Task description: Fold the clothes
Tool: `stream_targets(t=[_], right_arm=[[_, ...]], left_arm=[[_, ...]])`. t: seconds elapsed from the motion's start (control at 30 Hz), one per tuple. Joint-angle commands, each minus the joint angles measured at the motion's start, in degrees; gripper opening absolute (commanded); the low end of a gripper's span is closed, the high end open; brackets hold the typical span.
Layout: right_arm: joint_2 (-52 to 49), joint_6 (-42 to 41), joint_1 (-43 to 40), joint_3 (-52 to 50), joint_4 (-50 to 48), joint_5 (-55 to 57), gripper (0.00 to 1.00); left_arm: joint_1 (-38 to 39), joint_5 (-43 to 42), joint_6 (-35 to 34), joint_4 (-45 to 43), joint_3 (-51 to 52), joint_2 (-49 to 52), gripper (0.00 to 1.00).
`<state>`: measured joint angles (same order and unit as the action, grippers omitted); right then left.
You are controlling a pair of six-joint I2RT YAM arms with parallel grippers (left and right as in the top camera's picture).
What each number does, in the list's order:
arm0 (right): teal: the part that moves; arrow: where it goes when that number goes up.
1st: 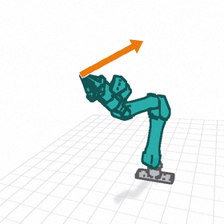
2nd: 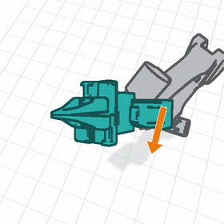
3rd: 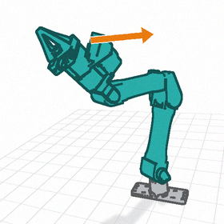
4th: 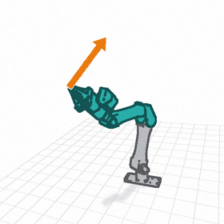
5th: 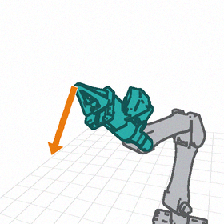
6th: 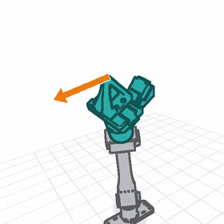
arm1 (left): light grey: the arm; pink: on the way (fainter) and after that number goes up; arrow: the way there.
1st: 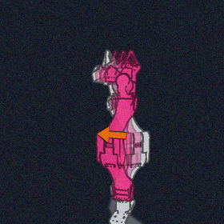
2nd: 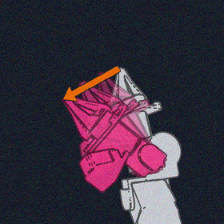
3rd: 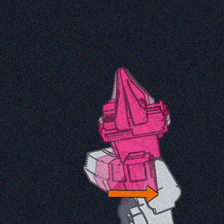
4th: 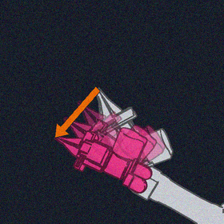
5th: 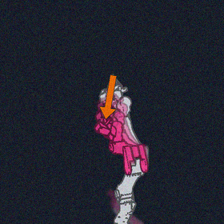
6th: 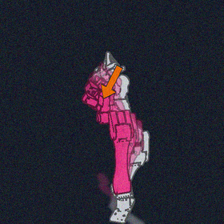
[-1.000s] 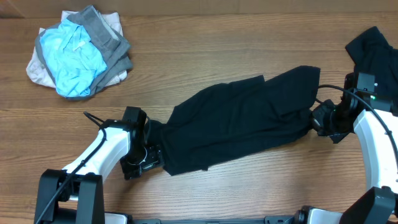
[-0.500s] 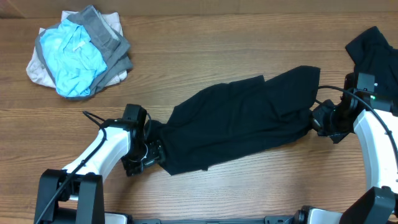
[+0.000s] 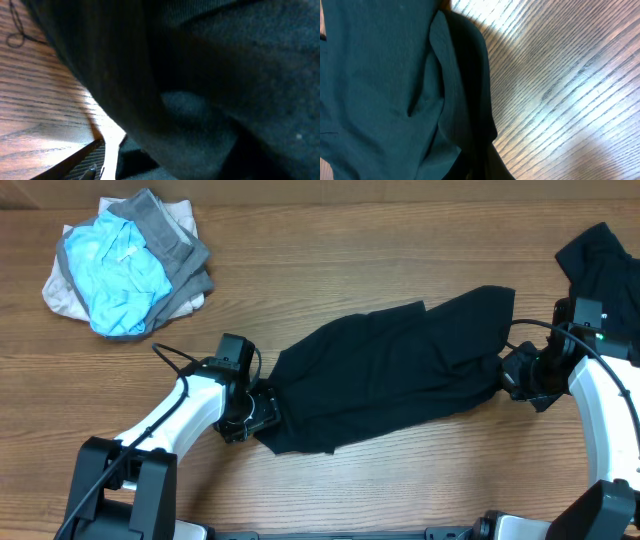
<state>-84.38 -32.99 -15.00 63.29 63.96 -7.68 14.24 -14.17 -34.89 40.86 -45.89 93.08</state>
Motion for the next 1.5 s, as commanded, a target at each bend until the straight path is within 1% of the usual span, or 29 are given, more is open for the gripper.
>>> stream_targets(t=[0.0,0.1,0.13,0.17,0.27,0.3,0.33,0.4,0.47,0.6,0.73,0.9,1.0,1.1,1.2,1.37,1.47], right_arm=[[1.01,0.48,-0.07,1.29,0.04,-0.59,0.05],[1.01,0.48,-0.07,1.29,0.24,-0.57,0.05],[1.01,0.48,-0.07,1.29,0.24,-0.55,0.05],[1.01,0.48,-0.07,1.29,0.24,-0.55,0.05],[1.01,0.48,-0.07,1.29,0.26,-0.57,0.05],[1.01,0.48,-0.07,1.29,0.26,-0.57,0.05],[1.01,0.48,-0.07,1.29,0.26,-0.57,0.05],[1.01,0.48,-0.07,1.29,0.44,-0.48,0.04],[1.09,0.44,-0.07,1.29,0.63,0.35,0.04],[3.34,0.26,-0.07,1.62,0.72,2.47,0.04],[7.39,0.02,-0.07,3.93,2.36,2.19,0.04],[11.43,0.02,-0.07,9.57,5.9,1.07,0.04],[11.8,0.04,-0.07,13.33,8.2,-0.52,0.04],[11.78,0.02,-0.07,15.04,8.13,-4.7,0.04],[11.19,-0.5,-0.07,14.93,6.54,-7.72,0.04],[8.74,-2.21,0.52,14.29,2.62,-7.45,0.04],[6.03,-3.02,2.1,13.64,0.37,-7.43,0.04]], left_arm=[[1.6,-1.9,-0.5,-2.34,3.89,6.73,0.69],[1.6,-1.92,-0.5,-2.34,3.89,7.02,0.56],[1.6,-1.92,-0.52,-2.34,3.87,7.02,0.49],[1.6,-1.9,-0.48,-2.32,3.87,7.02,0.38],[1.6,-1.7,-0.42,-1.86,3.78,7.02,0.21],[1.6,-1.73,-0.22,-1.66,3.72,7.02,0.11],[1.6,-1.7,-0.22,-1.4,3.63,7.02,0.04],[1.53,-1.6,0.09,-0.37,3.02,6.99,0.04],[1.53,-0.37,0.28,2.45,1.42,6.93,0.04],[1.53,5.03,0.44,13.73,-5.33,6.34,0.04],[1.53,7.28,0.46,25.24,-13.66,4.68,0.04],[1.55,7.37,2.62,33.97,-23.04,-0.96,0.04],[1.55,7.48,2.78,37.16,-27.78,-5.29,0.04],[1.53,8.02,2.73,37.46,-31.45,-9.2,0.04],[1.53,8.81,2.69,34.71,-32.87,-10.67,0.04],[1.53,8.79,1.57,23.89,-32.3,-8.76,0.04],[1.55,8.61,-1.75,17.57,-32.22,-5.07,0.04]])
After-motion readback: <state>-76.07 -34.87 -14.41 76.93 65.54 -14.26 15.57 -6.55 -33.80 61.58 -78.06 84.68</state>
